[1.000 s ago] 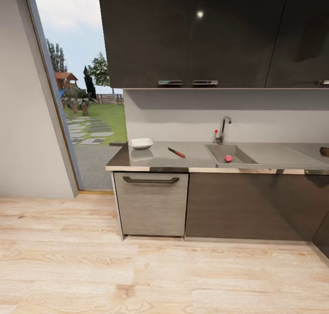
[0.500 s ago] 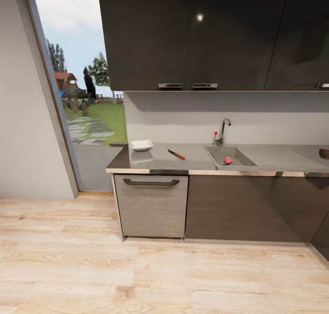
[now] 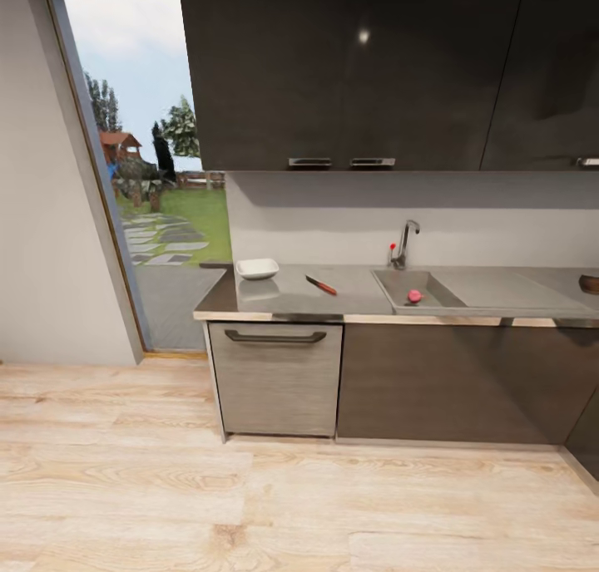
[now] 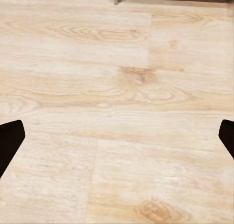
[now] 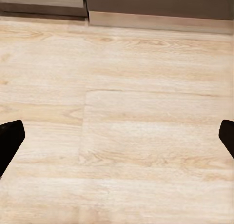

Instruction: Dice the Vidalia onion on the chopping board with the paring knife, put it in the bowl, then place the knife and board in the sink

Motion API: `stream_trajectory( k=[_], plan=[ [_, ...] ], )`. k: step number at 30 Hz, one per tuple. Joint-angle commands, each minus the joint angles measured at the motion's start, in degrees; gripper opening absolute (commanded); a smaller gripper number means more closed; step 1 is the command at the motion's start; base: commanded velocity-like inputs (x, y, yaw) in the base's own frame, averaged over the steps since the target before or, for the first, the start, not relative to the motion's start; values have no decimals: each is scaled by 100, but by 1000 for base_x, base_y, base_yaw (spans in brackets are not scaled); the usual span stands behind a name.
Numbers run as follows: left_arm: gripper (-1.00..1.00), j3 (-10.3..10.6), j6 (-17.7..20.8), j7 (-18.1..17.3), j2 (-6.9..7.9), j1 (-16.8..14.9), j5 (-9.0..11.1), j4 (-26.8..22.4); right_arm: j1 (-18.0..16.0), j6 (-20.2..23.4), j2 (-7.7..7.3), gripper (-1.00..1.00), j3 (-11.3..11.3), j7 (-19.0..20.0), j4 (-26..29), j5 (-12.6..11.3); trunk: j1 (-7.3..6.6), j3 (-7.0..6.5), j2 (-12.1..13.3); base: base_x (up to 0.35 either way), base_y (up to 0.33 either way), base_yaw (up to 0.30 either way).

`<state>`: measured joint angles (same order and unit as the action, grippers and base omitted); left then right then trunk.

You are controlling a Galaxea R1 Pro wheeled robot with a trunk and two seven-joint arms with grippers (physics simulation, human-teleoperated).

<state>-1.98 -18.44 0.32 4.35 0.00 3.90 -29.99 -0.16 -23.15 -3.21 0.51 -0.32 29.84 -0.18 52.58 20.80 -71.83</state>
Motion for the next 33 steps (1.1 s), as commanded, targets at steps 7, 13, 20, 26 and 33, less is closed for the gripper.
stream_trajectory(
  k=[7, 13, 20, 26, 33],
  plan=[
    [100, 13, -10, 3, 0, 0, 41, 11, -1, -15, 2, 100, 2, -3, 17, 0, -154, -121, 279, 0, 0, 0],
    [100, 28, -10, 3, -8, 0, 41, 2, -1, -15, -2, 100, 1, -3, 21, -2, -286, -229, 519, 0, 0, 0],
    [100, 39, -10, 3, -12, 0, 41, 10, -1, -15, -4, 100, 1, -3, 19, -1, -440, -354, 800, 0, 0, 0],
    [100, 25, -10, 3, -13, 0, 41, 57, -1, -15, -1, 100, 1, -3, 14, 0, -571, -462, 1041, 0, 0, 0],
    [100, 13, -10, 3, -12, 0, 41, 204, -1, -15, 0, 100, 1, -3, 13, 0, -725, -588, 1322, 0, 0, 0]
  ],
)
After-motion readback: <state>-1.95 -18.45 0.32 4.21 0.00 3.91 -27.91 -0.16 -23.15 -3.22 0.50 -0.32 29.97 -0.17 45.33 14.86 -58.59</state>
